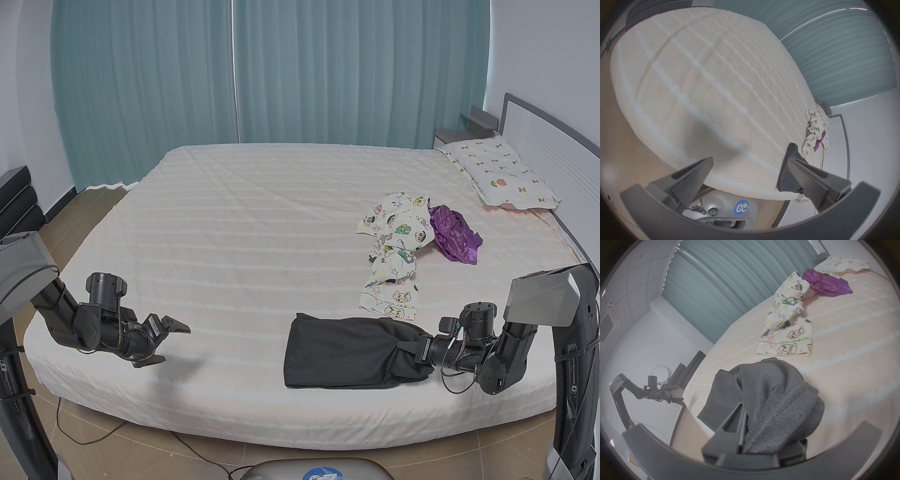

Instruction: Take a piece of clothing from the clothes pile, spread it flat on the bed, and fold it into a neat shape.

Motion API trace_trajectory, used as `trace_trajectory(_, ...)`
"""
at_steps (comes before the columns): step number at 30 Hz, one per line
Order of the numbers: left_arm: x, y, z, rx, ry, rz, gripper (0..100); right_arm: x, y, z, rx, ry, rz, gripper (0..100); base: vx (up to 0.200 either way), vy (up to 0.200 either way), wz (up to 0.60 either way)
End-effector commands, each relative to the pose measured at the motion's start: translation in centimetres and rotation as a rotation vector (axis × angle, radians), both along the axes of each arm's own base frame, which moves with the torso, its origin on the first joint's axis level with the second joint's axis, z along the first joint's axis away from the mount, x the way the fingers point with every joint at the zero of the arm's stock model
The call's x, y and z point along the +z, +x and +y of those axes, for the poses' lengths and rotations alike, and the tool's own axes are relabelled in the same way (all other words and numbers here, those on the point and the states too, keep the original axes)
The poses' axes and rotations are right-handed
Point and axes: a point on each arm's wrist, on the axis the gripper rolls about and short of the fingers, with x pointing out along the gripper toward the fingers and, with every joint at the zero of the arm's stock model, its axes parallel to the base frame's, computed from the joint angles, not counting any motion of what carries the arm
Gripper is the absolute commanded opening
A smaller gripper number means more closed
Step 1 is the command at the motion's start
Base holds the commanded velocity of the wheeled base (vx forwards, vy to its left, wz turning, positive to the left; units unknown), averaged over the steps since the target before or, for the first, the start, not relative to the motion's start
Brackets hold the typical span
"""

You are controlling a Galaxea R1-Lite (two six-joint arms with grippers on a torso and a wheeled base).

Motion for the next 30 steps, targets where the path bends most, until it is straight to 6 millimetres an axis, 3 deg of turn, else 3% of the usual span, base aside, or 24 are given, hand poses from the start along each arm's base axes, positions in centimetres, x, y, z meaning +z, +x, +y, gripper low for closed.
trace_trajectory(1, -0.1, 0.0, 0.1, 0.003, 0.001, 0.002, 100, -0.7, -0.2, 0.3, 0.01, -0.004, 0.02, 100, 0.0, 0.0, 0.0)
trace_trajectory(12, -0.1, 0.0, 0.0, 0.002, 0.001, 0.003, 100, 0.3, -1.0, -1.9, -0.08, -0.01, 0.036, 100, 0.0, 0.0, 0.0)
trace_trajectory(26, -0.4, 0.1, -0.1, 0.019, 0.03, 0.01, 100, -0.6, 1.8, -1.5, -0.185, 0.065, 0.149, 100, 0.0, 0.0, 0.0)
trace_trajectory(27, -0.4, 0.1, -0.2, 0.02, 0.033, 0.012, 100, -0.5, 1.9, -1.4, -0.188, 0.078, 0.156, 0, 0.0, 0.0, 0.0)
trace_trajectory(30, -0.5, 0.2, -0.2, 0.022, 0.038, 0.014, 100, -0.5, 2.3, -0.7, -0.19, 0.094, 0.152, 0, 0.0, 0.0, 0.0)
